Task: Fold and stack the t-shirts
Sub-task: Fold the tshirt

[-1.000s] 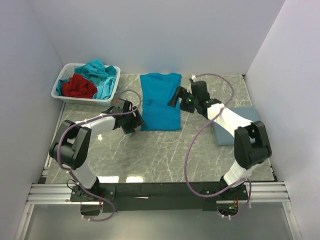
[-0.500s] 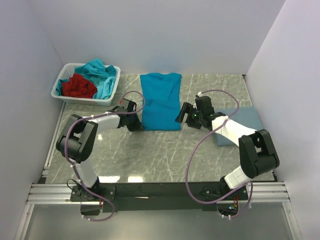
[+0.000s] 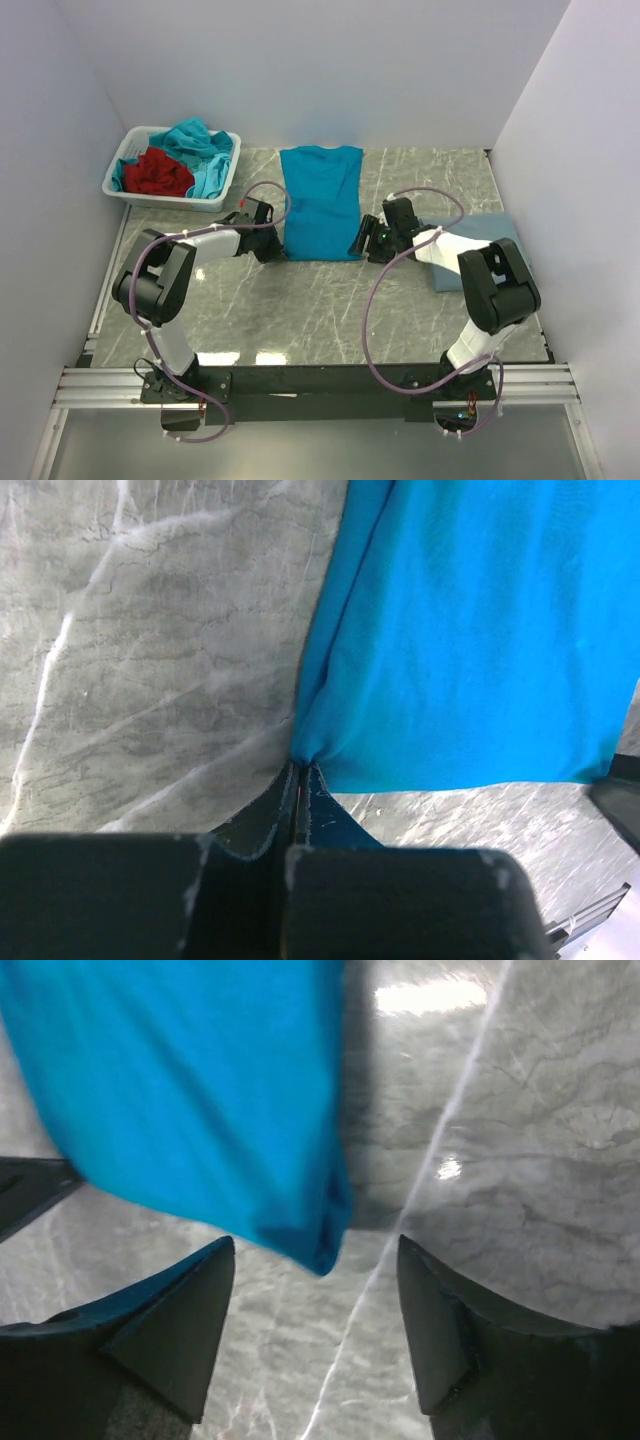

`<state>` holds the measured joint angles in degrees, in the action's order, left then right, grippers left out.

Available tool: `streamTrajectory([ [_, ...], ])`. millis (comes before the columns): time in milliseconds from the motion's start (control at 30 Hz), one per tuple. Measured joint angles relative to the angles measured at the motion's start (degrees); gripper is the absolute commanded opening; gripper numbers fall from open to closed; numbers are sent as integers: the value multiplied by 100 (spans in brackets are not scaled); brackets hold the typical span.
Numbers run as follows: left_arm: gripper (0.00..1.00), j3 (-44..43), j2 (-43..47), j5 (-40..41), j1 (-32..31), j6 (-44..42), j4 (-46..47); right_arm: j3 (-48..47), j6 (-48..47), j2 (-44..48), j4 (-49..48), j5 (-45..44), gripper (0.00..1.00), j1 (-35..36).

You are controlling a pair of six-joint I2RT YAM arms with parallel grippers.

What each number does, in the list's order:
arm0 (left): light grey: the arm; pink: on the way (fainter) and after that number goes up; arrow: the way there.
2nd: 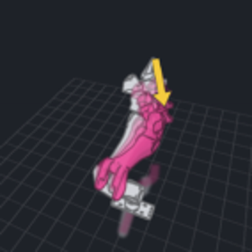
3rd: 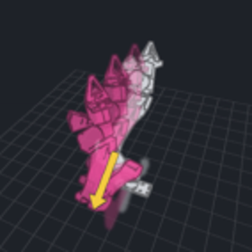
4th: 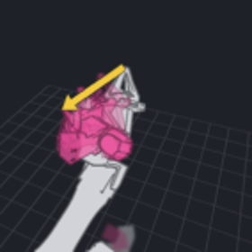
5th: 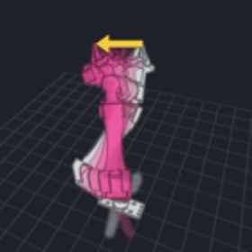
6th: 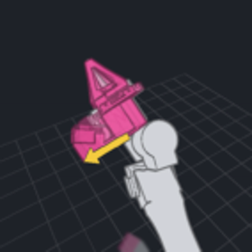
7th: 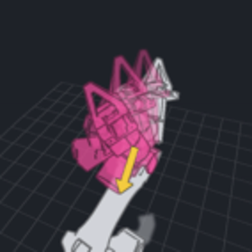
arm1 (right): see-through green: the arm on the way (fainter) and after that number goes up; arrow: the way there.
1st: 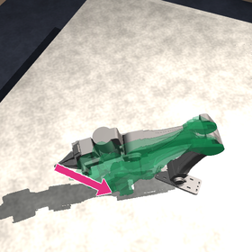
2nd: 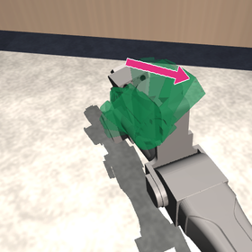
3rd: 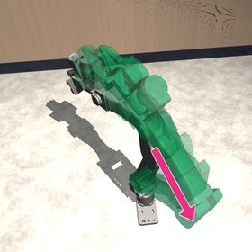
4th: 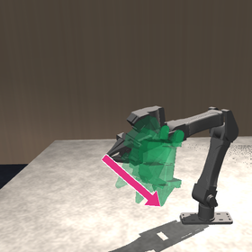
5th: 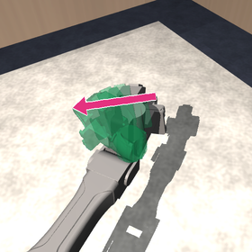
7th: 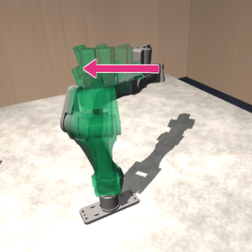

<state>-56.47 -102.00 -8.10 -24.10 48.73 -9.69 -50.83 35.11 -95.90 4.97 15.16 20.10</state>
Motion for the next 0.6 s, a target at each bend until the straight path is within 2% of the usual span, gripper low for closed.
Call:
streamTrajectory([
  [33, 1, 2, 0, 2, 0, 0, 9, -15, 9, -98, -2, 4, 68, 0],
  [167, 1, 17, 0, 33, 0, 0, 55, -223, 35, -367, -105, 42, 40, 2],
  [233, 1, 22, 0, 37, 0, 0, 70, -282, 44, -492, -144, 52, 34, 2],
  [267, 1, 22, 0, 37, 0, 0, 74, -284, 44, -549, -151, 57, 27, 2],
  [333, 1, 35, 0, 39, 0, 0, 103, -284, 55, -577, -155, 72, 20, 13],
  [367, 1, 52, 0, 37, 0, 2, 138, -284, 61, -577, -142, 85, 13, 15],
  [467, 1, 116, 17, 37, -11, 2, 245, -273, 52, -577, -162, 105, 0, 39],
  [600, 1, 299, 116, 42, -37, 4, 457, -149, 61, -542, -225, 203, 0, 72],
])
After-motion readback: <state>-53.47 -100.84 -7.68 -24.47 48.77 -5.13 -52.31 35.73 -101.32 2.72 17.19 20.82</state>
